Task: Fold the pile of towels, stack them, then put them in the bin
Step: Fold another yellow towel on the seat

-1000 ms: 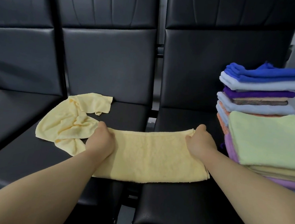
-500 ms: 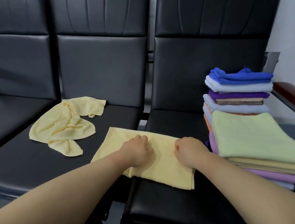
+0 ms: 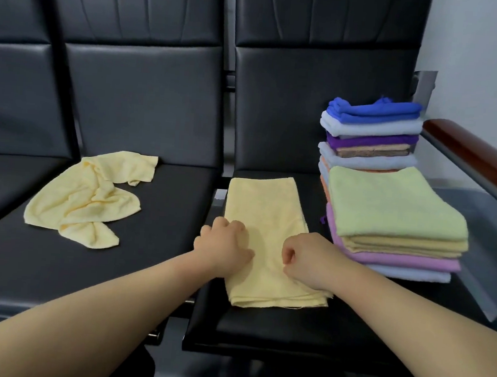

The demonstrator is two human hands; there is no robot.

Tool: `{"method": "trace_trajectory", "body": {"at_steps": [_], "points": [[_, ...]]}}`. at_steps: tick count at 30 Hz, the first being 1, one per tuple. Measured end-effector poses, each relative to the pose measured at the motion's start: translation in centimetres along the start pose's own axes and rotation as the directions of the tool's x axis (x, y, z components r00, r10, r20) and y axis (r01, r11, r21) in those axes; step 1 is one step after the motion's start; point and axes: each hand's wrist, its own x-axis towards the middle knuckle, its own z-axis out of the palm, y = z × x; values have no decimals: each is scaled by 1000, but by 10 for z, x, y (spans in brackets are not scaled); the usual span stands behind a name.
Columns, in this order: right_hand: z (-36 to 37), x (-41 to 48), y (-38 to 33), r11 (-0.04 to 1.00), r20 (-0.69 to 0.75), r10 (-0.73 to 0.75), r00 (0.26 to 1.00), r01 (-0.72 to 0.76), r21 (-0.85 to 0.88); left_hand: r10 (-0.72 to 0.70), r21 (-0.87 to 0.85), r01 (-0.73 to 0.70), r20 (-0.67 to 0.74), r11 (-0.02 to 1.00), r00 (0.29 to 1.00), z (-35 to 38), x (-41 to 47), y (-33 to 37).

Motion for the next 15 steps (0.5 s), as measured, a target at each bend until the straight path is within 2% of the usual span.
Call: {"method": "trace_trajectory", "body": {"at_steps": [2,4,6,8,10,12,15], "points": [[3,-1,0,996,-30,-22,999,25,88,28,-200,-15,66,980,997,-4,-11,-11],[4,-3,0,989,-48,-16,999,23,143,115,-378,-60,125,924,985,-10,-23,-17],[6,-6,1,987,-56,-20,998,28,160,216,-550,-76,193,832,957,-15,-36,-20],[7,-8,2,980,-54,-13,998,23,196,302,-711,-12,283,703,910,-18,-46,-22],[6,-10,4,964,-32,8,999,1,267,356,-758,26,336,652,872,-21,-50,-28],[7,-12,4,944,9,12,1000,-14,331,360,-735,16,350,678,865,-23,-52,-35],[5,-15,2,931,61,-6,998,-17,364,303,-657,-77,238,750,923,-23,-54,-33]]}}
